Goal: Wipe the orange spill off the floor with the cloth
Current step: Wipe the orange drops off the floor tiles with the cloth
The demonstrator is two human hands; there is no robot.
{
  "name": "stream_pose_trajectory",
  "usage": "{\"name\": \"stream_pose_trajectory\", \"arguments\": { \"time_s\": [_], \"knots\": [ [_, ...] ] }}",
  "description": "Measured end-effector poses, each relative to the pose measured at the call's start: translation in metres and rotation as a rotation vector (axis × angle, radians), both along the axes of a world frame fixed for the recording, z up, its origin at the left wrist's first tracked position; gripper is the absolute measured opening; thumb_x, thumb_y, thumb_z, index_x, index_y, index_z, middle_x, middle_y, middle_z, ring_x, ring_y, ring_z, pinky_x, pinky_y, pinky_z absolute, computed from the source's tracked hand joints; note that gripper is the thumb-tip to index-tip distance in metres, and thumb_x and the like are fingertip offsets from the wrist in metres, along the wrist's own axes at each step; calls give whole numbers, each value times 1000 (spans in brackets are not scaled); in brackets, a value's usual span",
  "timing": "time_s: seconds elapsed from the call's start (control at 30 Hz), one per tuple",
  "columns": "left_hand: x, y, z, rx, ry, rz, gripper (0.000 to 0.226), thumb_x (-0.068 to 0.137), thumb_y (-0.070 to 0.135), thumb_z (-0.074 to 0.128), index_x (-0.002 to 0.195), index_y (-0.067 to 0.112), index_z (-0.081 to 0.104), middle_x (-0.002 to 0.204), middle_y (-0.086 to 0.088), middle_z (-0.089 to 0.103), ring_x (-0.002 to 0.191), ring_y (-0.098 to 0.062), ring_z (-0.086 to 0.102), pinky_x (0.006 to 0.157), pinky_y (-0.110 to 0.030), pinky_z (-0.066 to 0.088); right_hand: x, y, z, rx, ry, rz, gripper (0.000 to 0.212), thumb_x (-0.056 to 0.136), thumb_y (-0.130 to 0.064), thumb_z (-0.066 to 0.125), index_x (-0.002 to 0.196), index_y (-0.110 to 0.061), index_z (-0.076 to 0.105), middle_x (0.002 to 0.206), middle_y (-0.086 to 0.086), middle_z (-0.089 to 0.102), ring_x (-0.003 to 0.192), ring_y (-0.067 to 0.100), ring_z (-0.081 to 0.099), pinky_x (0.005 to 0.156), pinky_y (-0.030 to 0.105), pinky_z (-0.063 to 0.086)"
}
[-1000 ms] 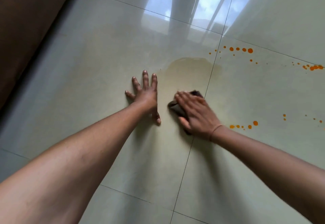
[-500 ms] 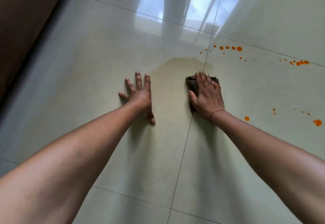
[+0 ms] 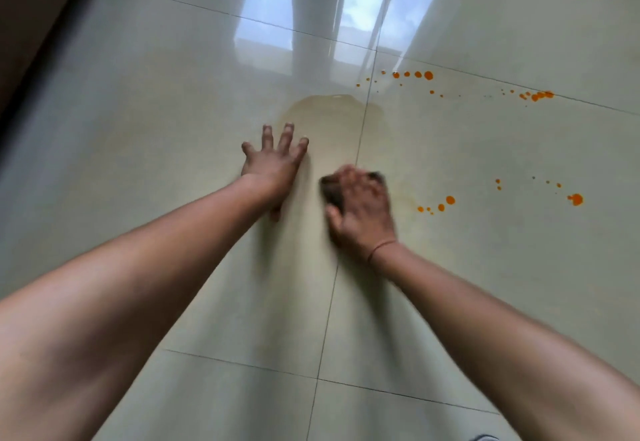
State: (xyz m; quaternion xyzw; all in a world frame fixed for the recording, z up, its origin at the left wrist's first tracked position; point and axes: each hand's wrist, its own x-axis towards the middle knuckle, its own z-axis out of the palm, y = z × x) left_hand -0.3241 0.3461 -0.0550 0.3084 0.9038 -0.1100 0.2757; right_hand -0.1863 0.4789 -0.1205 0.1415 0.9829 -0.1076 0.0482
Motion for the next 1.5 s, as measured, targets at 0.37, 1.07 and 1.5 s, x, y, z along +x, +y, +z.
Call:
{"name": "stream_pose_trajectory", "arguments": {
  "time_s": [0.37, 1.07, 1.5],
  "knots": [
    [40, 92, -5, 59, -265, -36, 153, 48, 36, 95, 152, 26, -16, 158, -4, -28, 144, -42, -17, 107, -70, 18, 34, 86, -6, 49, -56, -201, 80, 85, -55, 19, 152, -11, 22, 159, 9, 21, 147, 20, 19, 116, 37, 14],
    [51, 123, -19, -23, -310, 97, 158, 49, 16, 95, 147, 31, -29, 147, -5, -46, 137, -47, -31, 105, -74, 6, 98, 166, -5, 22, -4, -266, 77, 84, -51, 32, 147, -8, 36, 153, 13, 36, 140, 27, 35, 111, 36, 18],
    [90, 216, -13, 96, -294, -138, 153, 49, 42, 93, 152, 23, -18, 156, -6, -33, 142, -44, -22, 109, -71, 6, 101, 200, -9, 17, 32, -478, 76, 86, -51, 27, 151, -12, 27, 158, 8, 26, 145, 22, 24, 114, 37, 14]
  ]
}}
